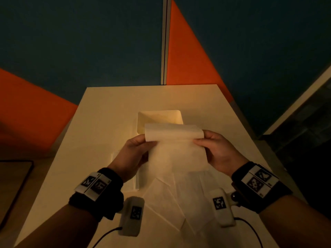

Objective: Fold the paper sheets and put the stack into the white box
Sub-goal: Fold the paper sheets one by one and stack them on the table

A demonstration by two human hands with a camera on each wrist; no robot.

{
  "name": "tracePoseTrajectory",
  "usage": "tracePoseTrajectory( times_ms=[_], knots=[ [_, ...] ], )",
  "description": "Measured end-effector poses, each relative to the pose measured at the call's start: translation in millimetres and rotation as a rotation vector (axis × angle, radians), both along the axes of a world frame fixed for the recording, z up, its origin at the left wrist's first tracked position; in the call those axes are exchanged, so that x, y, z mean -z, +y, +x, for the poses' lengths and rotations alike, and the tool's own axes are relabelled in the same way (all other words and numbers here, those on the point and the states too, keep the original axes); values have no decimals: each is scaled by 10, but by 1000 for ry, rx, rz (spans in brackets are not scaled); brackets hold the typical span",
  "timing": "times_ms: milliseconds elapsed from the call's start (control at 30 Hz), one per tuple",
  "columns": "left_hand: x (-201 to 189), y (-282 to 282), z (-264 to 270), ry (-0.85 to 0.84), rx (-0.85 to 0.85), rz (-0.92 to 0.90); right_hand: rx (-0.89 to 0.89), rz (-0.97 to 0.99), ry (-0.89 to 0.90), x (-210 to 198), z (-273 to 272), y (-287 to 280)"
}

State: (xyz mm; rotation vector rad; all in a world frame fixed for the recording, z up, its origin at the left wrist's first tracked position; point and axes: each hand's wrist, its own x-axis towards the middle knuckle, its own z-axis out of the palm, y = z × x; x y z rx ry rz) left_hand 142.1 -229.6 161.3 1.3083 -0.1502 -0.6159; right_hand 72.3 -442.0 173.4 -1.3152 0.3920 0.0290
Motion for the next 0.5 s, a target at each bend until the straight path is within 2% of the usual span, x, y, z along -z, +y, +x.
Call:
tracePoseTrajectory(
  times_ms=[167, 233, 367, 500],
  knots=[
    [-91, 146, 91, 44, 174, -30, -24, -106, -4, -103, 3, -87],
    [-149, 171, 113, 11, 251, -22, -62, -150, -10, -182, 14, -119],
    [-272, 151, 164, -100, 410, 53, -216, -301, -10, -334, 51, -163],
    [-339, 125, 187, -138, 487, 165, -314, -369, -34, -367, 97, -136]
  ],
)
